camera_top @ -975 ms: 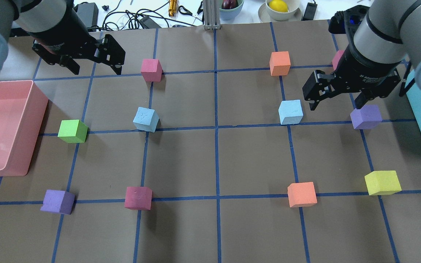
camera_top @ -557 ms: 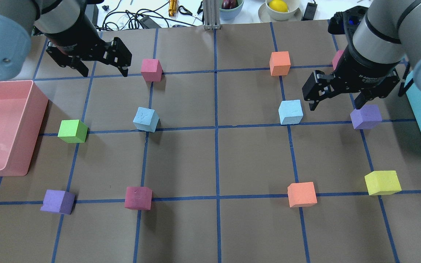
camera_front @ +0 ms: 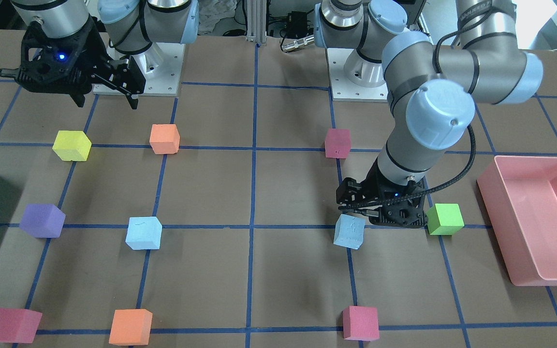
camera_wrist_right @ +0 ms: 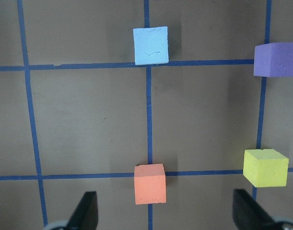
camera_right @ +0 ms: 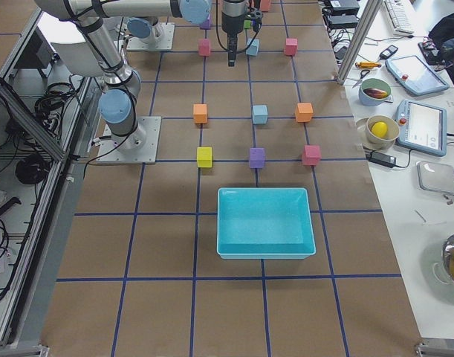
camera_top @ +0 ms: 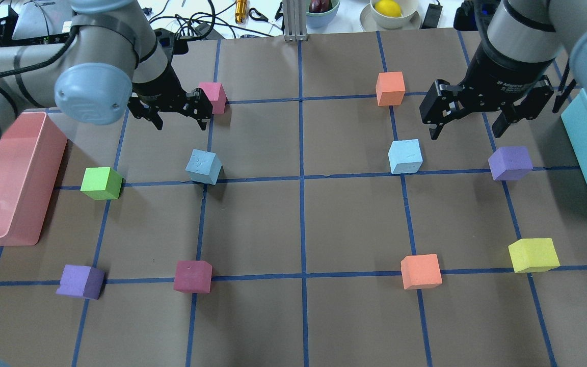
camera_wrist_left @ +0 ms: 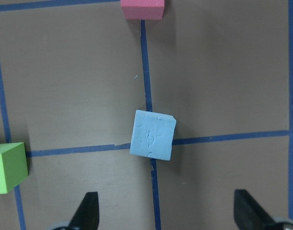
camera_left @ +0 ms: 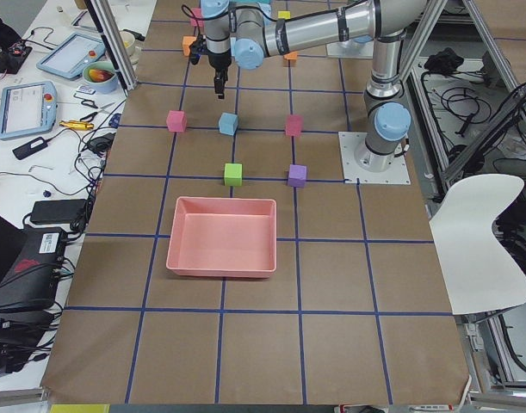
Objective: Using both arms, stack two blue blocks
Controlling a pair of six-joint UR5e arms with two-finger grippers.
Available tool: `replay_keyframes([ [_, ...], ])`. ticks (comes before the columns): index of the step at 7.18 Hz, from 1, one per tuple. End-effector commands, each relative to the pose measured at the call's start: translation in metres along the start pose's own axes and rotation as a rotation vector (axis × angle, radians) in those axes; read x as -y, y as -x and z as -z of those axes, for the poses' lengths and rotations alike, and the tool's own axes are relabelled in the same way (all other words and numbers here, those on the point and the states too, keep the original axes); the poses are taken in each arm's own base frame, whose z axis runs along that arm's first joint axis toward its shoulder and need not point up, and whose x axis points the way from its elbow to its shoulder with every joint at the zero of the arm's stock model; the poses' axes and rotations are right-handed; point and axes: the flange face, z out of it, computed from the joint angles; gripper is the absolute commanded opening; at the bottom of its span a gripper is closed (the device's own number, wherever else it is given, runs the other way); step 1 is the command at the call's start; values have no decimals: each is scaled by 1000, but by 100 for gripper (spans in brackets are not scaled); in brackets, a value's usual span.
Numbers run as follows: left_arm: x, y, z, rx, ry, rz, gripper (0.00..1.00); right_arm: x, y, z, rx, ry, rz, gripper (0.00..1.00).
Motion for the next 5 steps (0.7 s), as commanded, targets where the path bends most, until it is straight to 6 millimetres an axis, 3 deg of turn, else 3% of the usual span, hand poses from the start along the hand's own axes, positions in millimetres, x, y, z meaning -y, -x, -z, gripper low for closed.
replay_keyframes([
  [1,3,1,-55,-1,31,2,100,8,1,-15,4,47,0,100],
  [3,0,1,-101,1,29,2,100,23,-5,-52,-5,111,-8,100],
  [5,-9,0,-120,-1,34,-1,100,87,-4,-103,3,5,5,100],
])
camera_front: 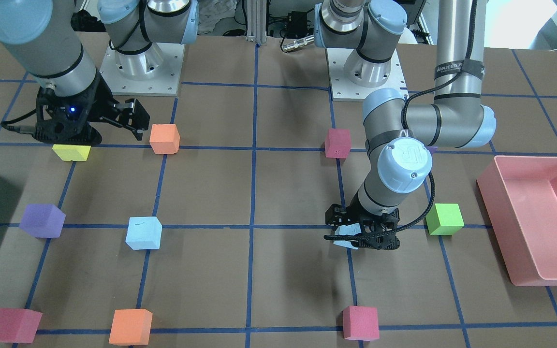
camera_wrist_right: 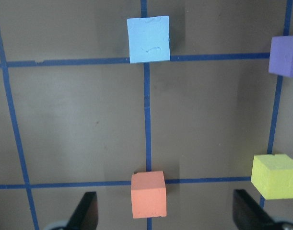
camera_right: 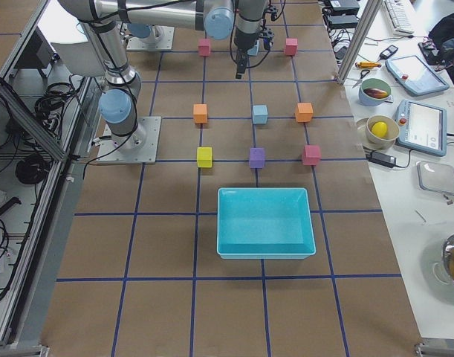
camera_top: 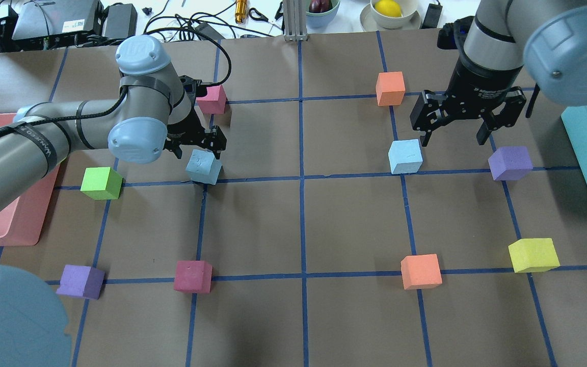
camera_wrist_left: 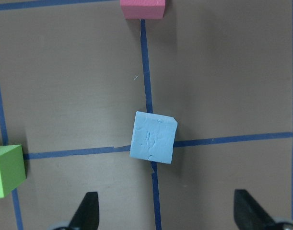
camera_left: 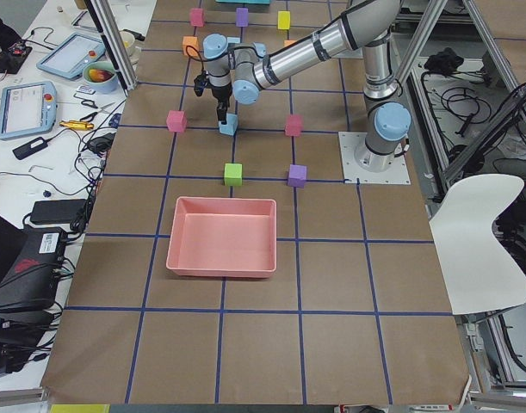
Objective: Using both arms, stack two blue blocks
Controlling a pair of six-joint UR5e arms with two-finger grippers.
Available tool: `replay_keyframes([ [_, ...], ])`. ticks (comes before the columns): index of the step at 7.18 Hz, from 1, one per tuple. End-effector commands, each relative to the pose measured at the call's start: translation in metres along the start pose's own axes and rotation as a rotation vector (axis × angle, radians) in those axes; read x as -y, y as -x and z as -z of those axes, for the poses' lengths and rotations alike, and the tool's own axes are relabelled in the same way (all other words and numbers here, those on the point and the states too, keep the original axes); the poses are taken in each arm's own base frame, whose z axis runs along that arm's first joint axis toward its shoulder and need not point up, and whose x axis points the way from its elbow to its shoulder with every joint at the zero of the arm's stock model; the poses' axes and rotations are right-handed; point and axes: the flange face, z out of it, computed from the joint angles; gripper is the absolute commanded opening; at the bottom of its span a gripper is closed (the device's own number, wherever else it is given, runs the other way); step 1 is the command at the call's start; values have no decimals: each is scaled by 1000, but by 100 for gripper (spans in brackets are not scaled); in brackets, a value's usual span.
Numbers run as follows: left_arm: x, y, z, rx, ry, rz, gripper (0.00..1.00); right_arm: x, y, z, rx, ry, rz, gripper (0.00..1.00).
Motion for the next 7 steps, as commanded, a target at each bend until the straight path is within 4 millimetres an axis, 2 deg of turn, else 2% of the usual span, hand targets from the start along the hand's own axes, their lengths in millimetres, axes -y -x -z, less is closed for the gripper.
replay_keyframes([
  [1,-8,-2,-23,-2,27,-2,100,66,0,-50,0,-110,12,100],
  [2,-8,-1,-23,0,27,-5,100,87,0,-68,1,-148,14,100],
  [4,-2,-1,-30,1,-22,-19,100,123,0,-119,2,-172,14,100],
  [5,-3,-2,-35,2,-14,-58,100,133,1,-148,4,-132,13,100],
  [7,-3,-3,-33,2,-19,-72,98,141,2,-179,8,-79,10,100],
])
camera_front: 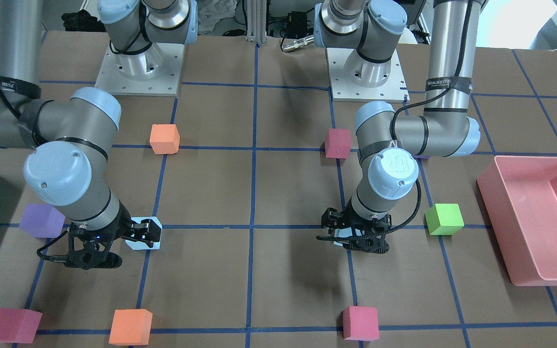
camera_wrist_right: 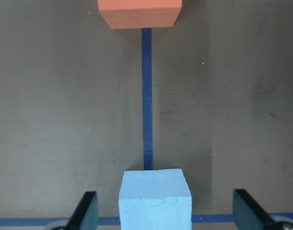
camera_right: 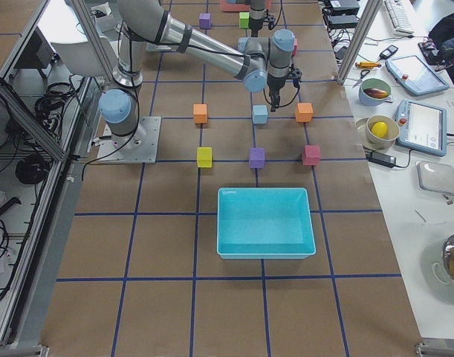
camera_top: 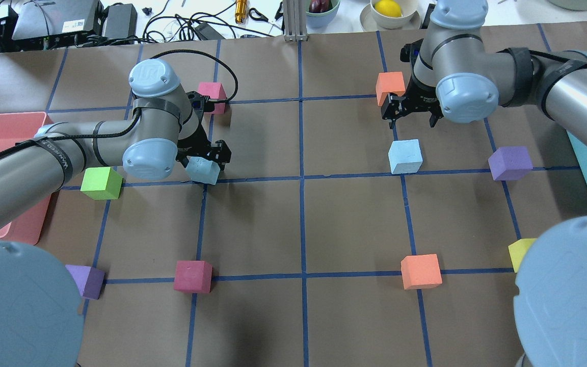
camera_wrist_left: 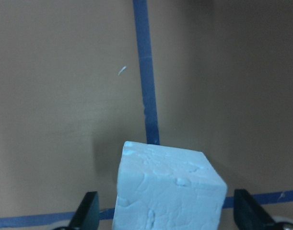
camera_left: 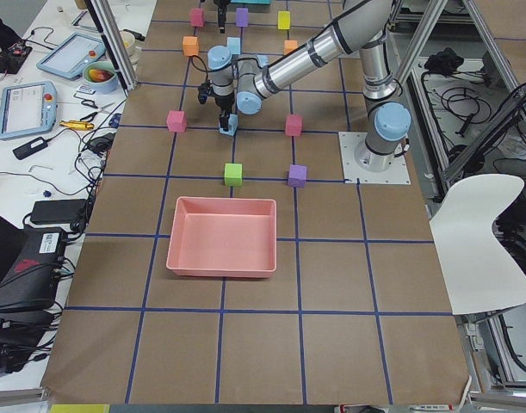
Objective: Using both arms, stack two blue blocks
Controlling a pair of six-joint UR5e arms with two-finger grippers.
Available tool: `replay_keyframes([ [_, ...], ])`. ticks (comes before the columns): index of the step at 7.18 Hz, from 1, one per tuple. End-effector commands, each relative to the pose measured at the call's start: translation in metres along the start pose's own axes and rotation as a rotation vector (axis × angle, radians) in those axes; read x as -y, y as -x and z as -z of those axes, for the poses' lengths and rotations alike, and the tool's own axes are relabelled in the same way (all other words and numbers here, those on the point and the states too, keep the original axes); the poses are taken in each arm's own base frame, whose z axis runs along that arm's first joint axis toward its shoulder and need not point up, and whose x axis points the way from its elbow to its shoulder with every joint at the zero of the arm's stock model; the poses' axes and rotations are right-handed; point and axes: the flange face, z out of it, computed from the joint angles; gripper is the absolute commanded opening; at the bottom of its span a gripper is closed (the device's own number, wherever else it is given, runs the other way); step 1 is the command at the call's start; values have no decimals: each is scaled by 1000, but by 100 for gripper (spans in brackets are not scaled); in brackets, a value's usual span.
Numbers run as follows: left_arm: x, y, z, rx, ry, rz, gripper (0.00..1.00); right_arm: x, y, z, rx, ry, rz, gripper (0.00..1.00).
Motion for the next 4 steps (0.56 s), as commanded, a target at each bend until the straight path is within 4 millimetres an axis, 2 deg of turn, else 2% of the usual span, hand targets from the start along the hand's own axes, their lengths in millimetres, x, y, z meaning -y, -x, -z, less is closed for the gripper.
replay_keyframes([
  [1,-2,-1,-2,-1,3,-19,94,3,1,-34,3,54,-6,100],
  [2,-6,-1,-5,-1,11,-36,93,1,1,-38,4,64,-11,100],
  [3,-5,-1,-2,-1,3,-38,81,-4,1,-46,3,80,-8,76],
  [4,-5,-1,-3,-2,6,-42,71,-6,1,-47,3,88,-11,3],
])
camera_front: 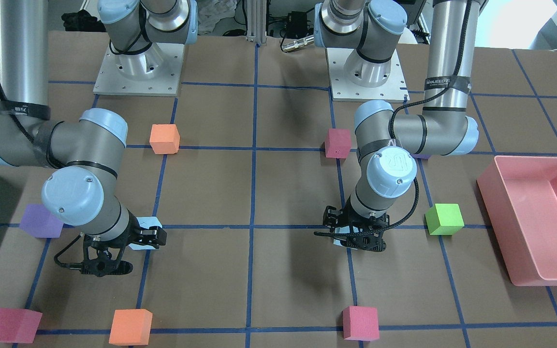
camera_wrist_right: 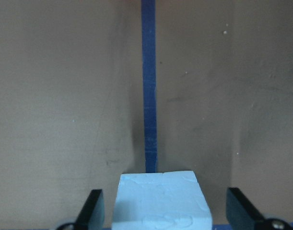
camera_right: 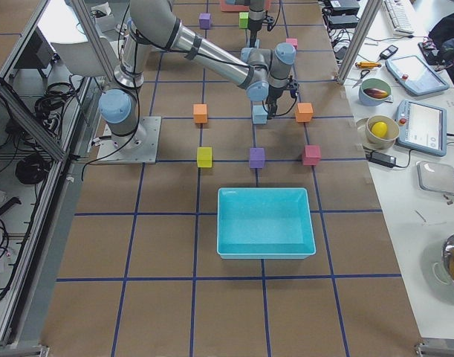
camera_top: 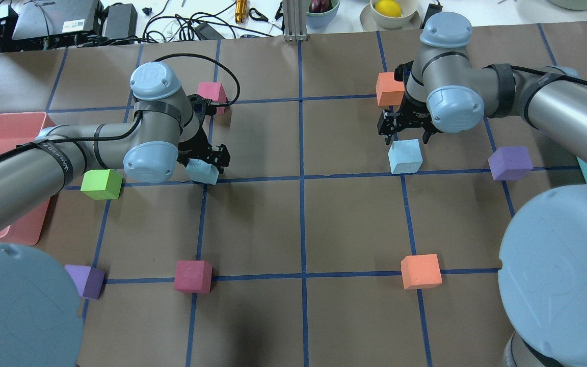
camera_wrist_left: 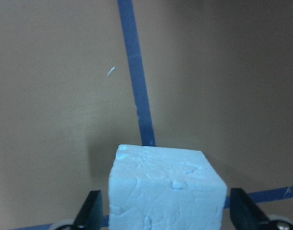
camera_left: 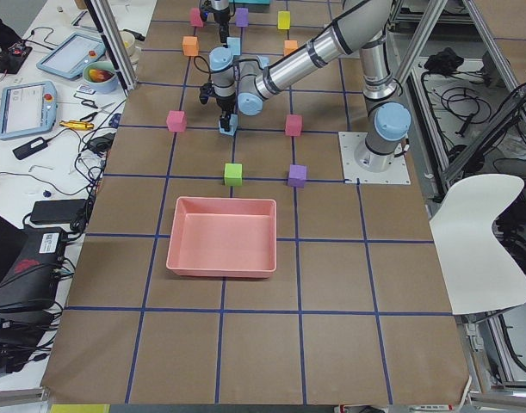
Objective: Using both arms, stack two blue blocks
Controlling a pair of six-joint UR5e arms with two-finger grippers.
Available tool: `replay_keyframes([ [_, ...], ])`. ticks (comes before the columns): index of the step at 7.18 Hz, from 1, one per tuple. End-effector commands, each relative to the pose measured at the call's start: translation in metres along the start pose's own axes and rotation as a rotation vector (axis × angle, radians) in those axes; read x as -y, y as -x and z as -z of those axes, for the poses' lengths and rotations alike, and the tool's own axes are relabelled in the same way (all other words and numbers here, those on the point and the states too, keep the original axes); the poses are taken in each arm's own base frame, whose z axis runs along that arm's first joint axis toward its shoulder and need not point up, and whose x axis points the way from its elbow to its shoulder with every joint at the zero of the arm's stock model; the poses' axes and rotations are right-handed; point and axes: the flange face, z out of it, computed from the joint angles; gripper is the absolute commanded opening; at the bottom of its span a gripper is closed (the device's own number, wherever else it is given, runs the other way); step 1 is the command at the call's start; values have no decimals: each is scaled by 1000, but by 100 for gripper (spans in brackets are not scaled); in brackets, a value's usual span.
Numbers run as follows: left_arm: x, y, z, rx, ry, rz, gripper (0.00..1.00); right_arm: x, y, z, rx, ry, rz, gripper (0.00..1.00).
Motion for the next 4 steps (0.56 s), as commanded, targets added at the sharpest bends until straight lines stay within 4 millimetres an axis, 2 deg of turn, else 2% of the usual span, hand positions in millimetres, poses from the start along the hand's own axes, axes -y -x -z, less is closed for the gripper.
replay_keyframes([
  [1,0,0,-1,0,-1,-43,55,-3,-1,-3,0,13,-5,0],
  [2,1,0,0,2,-5,-43,42,-3,3,4,-1,5,-2,0],
  [3,1,0,3,3,-8,-43,37,-1,15,14,0,-10,-37,0],
  [4,2,0,7,4,-17,-43,22,-3,57,27,44,-28,-76,0],
])
